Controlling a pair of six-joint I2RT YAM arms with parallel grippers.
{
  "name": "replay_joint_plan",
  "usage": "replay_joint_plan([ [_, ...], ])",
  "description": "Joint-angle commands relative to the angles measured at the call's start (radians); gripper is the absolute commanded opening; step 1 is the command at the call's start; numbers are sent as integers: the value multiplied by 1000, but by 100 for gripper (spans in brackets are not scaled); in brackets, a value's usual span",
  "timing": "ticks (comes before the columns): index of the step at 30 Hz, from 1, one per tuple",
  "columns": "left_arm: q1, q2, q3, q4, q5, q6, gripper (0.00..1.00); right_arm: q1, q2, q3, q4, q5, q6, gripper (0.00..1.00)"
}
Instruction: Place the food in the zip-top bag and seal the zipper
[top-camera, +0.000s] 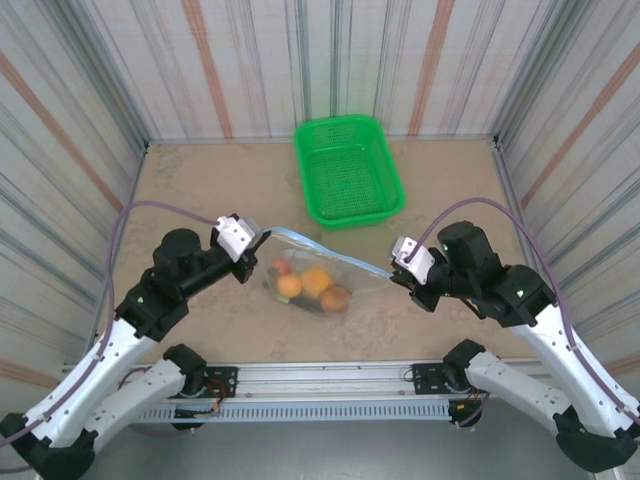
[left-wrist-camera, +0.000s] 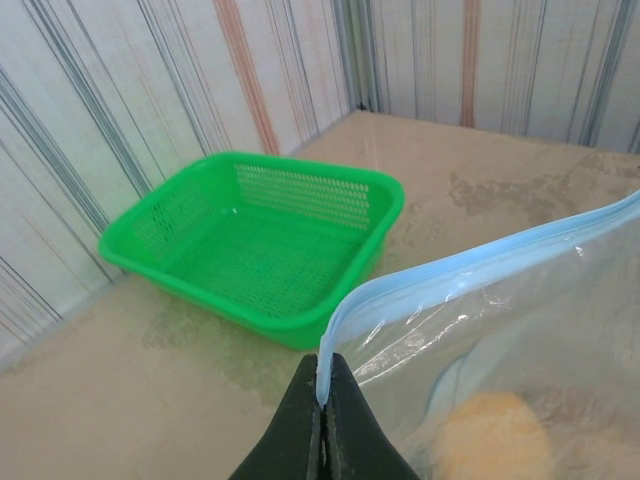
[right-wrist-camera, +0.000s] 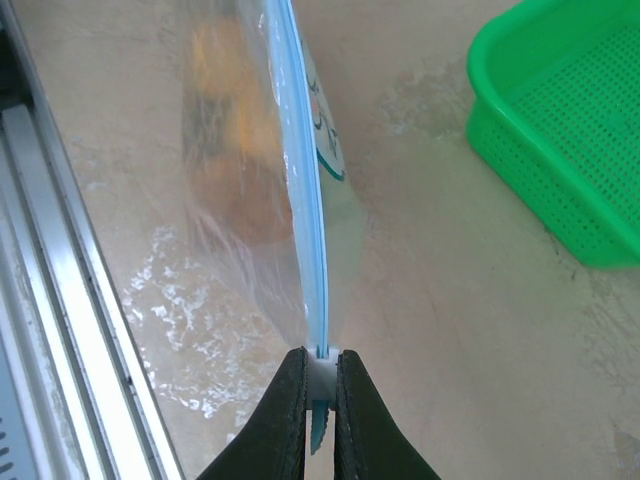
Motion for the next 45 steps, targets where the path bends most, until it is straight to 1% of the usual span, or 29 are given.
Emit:
replay_joint_plan([
  [1, 1, 20, 138, -187, -22, -168, 0, -10, -7, 66, -69, -16, 48, 2],
  [4, 1, -8, 164, -286, 32, -283, 0, -10, 11, 106, -79, -28, 66, 2],
  [6, 2, -45, 159, -324, 27, -347, 0, -5, 28, 130, -81, -12, 76, 2],
  [9, 3, -75, 136, -364, -22, -446, 0, 1, 63, 156, -79, 12, 78, 2],
  [12, 4, -47, 110, -378, 5, -547, 0, 1, 113, 168, -67, 27, 71, 2],
  [13, 6, -37, 103, -371, -2, -581, 0, 2, 131, 169, -53, 24, 70, 3],
  [14, 14, -27, 91, -356, -19, -620, 0, 3, 152, 173, -32, 19, 71, 7],
  [15, 30, -17, 75, -336, -36, -671, 0, 4, 174, 177, -5, 19, 75, 15],
  [17, 87, 11, 24, -265, -22, -762, 0, 3, 211, 187, 57, 26, 88, 33],
  [19, 159, 68, -7, -210, 4, -866, 0, 4, 250, 200, 118, 55, 98, 47],
  [20, 191, 110, -7, -201, -2, -902, 0, 3, 266, 214, 140, 74, 108, 52],
  [21, 215, 145, 3, -211, -34, -937, 0, 4, 278, 229, 150, 94, 114, 54],
  [22, 241, 183, 20, -227, -69, -966, 0, 4, 288, 247, 157, 114, 116, 54],
  [23, 265, 222, 42, -249, -128, -992, 0, 3, 293, 258, 165, 141, 114, 55],
  [25, 319, 285, 82, -315, -228, -1068, 0, 3, 289, 259, 184, 214, 114, 60],
  [26, 352, 322, 93, -333, -263, -1111, 0, 3, 285, 257, 190, 243, 111, 61],
  [29, 432, 448, 91, -337, -330, -1216, 0, 4, 268, 241, 199, 313, 118, 62],
  [31, 475, 546, 115, -409, -386, -1294, 0, 2, 252, 229, 205, 321, 129, 62],
  [32, 490, 601, 123, -418, -410, -1314, 0, 2, 240, 222, 210, 326, 148, 62],
  [34, 521, 701, 145, -425, -407, -1334, 2, 2, 231, 214, 216, 320, 173, 62],
  [36, 537, 795, 200, -452, -387, -1325, 31, 2, 195, 204, 223, 320, 193, 62],
  [37, 534, 833, 231, -470, -382, -1311, 51, 1, 185, 199, 228, 329, 206, 65],
  [38, 528, 847, 250, -472, -382, -1299, 67, 0, 178, 197, 231, 336, 213, 66],
  [39, 519, 846, 258, -475, -395, -1290, 89, -3, 170, 195, 231, 342, 218, 67],
  [40, 511, 829, 263, -474, -420, -1273, 98, -4, 163, 191, 232, 350, 229, 69],
  [41, 504, 808, 271, -477, -453, -1249, 99, -8, 159, 191, 231, 350, 236, 69],
  [42, 497, 773, 281, -489, -509, -1223, 99, -13, 153, 188, 229, 343, 238, 69],
  [44, 474, 690, 299, -502, -650, -1148, 99, -25, 144, 177, 230, 338, 241, 75],
  [45, 457, 642, 305, -499, -737, -1104, 99, -37, 141, 172, 233, 346, 247, 79],
])
